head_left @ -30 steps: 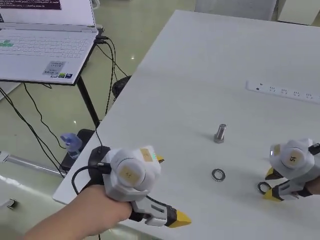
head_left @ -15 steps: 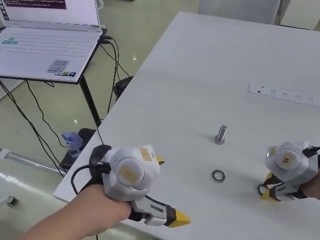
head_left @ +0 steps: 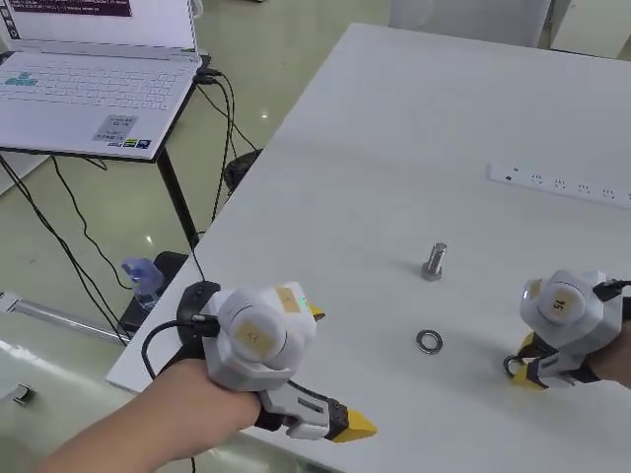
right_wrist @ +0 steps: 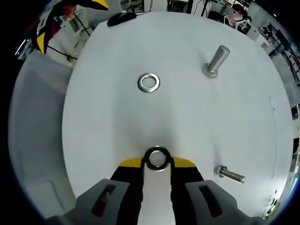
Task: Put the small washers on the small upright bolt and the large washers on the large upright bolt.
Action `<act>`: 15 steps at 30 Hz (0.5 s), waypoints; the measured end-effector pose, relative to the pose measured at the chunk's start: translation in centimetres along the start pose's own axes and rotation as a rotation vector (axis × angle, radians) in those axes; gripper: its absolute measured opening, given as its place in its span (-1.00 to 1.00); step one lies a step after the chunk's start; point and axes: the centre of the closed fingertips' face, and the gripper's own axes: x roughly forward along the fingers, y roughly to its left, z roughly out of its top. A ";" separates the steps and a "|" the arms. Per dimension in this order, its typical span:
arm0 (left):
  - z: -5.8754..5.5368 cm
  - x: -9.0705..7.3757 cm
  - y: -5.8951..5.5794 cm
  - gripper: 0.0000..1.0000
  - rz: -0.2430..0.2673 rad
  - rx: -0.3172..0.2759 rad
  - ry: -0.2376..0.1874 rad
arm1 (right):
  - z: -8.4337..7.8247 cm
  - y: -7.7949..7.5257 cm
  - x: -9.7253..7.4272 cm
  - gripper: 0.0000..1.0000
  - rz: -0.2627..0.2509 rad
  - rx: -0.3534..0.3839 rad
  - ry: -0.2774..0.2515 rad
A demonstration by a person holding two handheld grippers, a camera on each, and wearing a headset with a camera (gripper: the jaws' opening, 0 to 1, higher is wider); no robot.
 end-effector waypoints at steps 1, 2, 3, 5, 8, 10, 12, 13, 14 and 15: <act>0.0 0.0 0.0 0.72 -0.001 -0.001 0.000 | 0.1 -0.1 -0.1 -0.58 -0.002 0.003 -0.004; 0.0 0.0 0.0 0.71 -0.002 -0.002 0.000 | 0.1 -0.1 -0.2 -0.58 0.001 0.008 -0.004; -0.1 0.0 0.0 0.71 -0.002 -0.002 0.000 | 0.1 -0.1 -0.4 -0.58 0.008 0.017 -0.002; -0.1 0.0 0.0 0.71 -0.002 -0.001 0.002 | 0.4 -0.1 -0.8 -0.57 0.013 0.023 -0.006; -0.2 0.0 0.2 0.72 0.004 0.001 0.005 | 0.6 -0.2 -1.2 -0.57 0.013 0.026 0.003; -0.2 0.0 0.1 0.70 -0.001 0.003 0.006 | 0.9 -0.6 -1.8 -0.57 0.010 0.039 0.001; -0.2 0.1 0.2 0.70 0.001 0.009 0.008 | 1.4 -0.7 -2.7 -0.57 0.011 0.053 -0.003; -0.2 0.1 0.2 0.70 0.001 0.009 0.009 | 1.6 -0.8 -3.0 -0.57 0.011 0.055 0.000; -0.1 0.1 0.3 0.70 0.000 0.008 0.007 | 1.7 -0.8 -3.3 -0.57 0.011 0.056 0.004; -0.1 0.2 0.3 0.70 0.001 0.007 0.005 | 1.8 -0.9 -3.8 -0.57 0.012 0.058 0.005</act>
